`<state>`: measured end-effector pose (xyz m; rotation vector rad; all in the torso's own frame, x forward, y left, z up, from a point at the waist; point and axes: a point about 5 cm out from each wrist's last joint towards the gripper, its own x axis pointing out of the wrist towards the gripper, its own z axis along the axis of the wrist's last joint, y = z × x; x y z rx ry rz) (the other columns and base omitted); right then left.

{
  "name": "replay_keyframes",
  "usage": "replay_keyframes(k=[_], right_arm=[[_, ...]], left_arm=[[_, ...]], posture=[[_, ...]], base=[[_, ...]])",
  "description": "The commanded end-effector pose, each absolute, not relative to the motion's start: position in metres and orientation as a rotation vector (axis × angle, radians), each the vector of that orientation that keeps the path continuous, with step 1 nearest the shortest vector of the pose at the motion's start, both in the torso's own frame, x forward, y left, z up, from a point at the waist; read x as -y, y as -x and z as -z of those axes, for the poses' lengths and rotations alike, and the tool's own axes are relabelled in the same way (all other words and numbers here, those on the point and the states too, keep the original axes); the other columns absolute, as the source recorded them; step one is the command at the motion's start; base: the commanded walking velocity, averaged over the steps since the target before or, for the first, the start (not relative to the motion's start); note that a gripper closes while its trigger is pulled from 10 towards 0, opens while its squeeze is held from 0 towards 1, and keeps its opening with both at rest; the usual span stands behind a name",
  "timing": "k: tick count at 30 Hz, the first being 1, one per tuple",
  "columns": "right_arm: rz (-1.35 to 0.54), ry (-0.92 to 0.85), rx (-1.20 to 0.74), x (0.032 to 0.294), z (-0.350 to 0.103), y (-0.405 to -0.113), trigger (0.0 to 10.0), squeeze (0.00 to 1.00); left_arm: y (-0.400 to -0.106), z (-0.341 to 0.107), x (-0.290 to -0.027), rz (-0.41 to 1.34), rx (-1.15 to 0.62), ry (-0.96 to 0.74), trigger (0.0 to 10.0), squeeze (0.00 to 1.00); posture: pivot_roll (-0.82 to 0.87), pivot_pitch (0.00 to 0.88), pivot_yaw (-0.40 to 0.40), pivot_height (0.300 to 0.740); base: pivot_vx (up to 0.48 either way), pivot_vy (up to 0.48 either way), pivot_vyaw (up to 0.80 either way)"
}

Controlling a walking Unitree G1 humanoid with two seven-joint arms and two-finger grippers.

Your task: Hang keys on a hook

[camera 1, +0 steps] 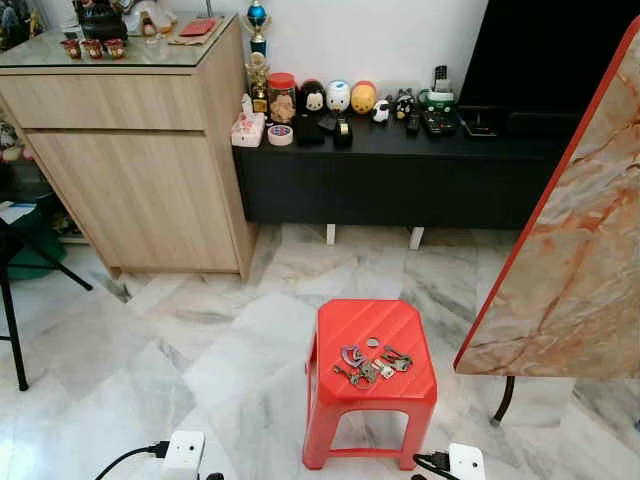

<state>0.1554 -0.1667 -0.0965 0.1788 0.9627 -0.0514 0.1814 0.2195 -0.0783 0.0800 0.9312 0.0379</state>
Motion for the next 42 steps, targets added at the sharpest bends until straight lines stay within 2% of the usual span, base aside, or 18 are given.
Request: replay_keyframes(k=[1,7,21,27,42], right_arm=[[0.059,-0.165,-0.953,0.1688,0.0961,-0.1555,10.0,0.0],[0.059,-0.168,-0.957,0.1686,0.0963,-0.1552,10.0,0.0],[0.049,-0.151,-0.954,0.1688,0.096,-0.1556,10.0,0.0],[0.052,-0.154,-0.953,0.169,0.0961,-0.1554,10.0,0.0],[0.061,-0.167,-0.947,0.1685,0.096,-0.1554,10.0,0.0]], left_arm=[[-0.1792,0.0795,-0.2207,-0.048,-0.946,-0.078,10.0,0.0],[-0.1794,0.0793,-0.221,-0.049,-0.945,-0.078,10.0,0.0],[-0.1803,0.079,-0.2198,-0.047,-0.939,-0.065,10.0,0.0],[-0.1796,0.0793,-0.2199,-0.049,-0.941,-0.065,10.0,0.0],[-0.1803,0.0788,-0.2206,-0.043,-0.941,-0.071,10.0,0.0]], posture=[[0.04,0.0,-0.05,0.74],[0.04,0.0,-0.05,0.74],[0.04,0.0,-0.05,0.74],[0.04,0.0,-0.051,0.74],[0.04,0.0,-0.047,0.74]], base=[[0.0,0.0,0.8],[0.0,0.0,0.8],[0.0,0.0,0.0],[0.0,0.0,0.7],[0.0,0.0,0.0]])
